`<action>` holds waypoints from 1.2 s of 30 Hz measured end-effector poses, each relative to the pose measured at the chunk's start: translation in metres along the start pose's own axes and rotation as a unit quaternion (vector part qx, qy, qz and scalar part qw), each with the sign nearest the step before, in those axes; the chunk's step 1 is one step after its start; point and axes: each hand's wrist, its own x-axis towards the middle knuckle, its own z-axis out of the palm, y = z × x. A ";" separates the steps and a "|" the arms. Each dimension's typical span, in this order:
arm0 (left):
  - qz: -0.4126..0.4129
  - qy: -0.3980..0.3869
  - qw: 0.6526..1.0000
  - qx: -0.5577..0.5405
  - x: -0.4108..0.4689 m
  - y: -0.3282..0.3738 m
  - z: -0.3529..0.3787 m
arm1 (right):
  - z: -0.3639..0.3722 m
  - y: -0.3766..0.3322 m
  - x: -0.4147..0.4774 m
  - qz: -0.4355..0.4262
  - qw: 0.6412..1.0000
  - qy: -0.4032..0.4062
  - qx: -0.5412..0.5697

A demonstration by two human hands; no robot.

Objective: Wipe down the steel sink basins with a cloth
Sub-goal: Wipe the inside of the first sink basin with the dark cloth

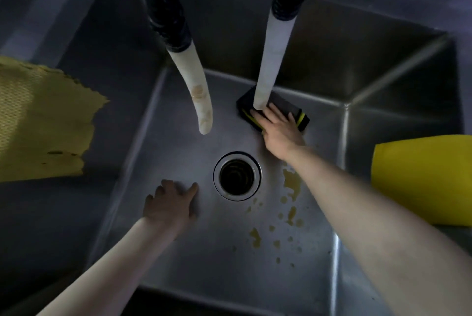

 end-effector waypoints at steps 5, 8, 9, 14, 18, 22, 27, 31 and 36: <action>0.029 0.048 0.998 0.010 -0.005 -0.002 0.002 | 0.033 -0.020 -0.080 -0.018 1.000 0.012 0.009; 0.078 0.068 0.994 -0.026 -0.004 0.004 0.005 | 0.052 -0.025 -0.128 -0.037 0.999 0.003 0.006; 0.081 0.065 0.994 -0.044 -0.003 0.006 0.006 | 0.055 -0.025 -0.138 -0.032 0.999 0.000 0.007; 0.074 0.050 0.993 -0.081 0.004 0.011 0.013 | 0.041 -0.005 -0.113 0.025 0.999 -0.001 0.033; 0.071 0.052 0.993 -0.083 0.009 0.010 0.019 | 0.008 0.035 -0.063 0.068 0.998 0.005 0.009; 0.057 0.048 0.993 -0.096 0.010 0.010 0.025 | -0.005 0.064 -0.052 0.139 0.990 0.000 -0.015; 0.056 0.046 0.991 -0.111 0.013 0.012 0.022 | 0.008 0.050 -0.085 0.184 0.983 0.008 0.001; 0.062 0.028 0.991 -0.112 0.014 0.010 0.015 | 0.024 0.028 -0.128 0.164 0.986 -0.005 0.003; 0.071 0.054 0.992 -0.095 0.006 0.010 0.016 | 0.049 -0.011 -0.202 0.070 0.995 -0.064 -0.035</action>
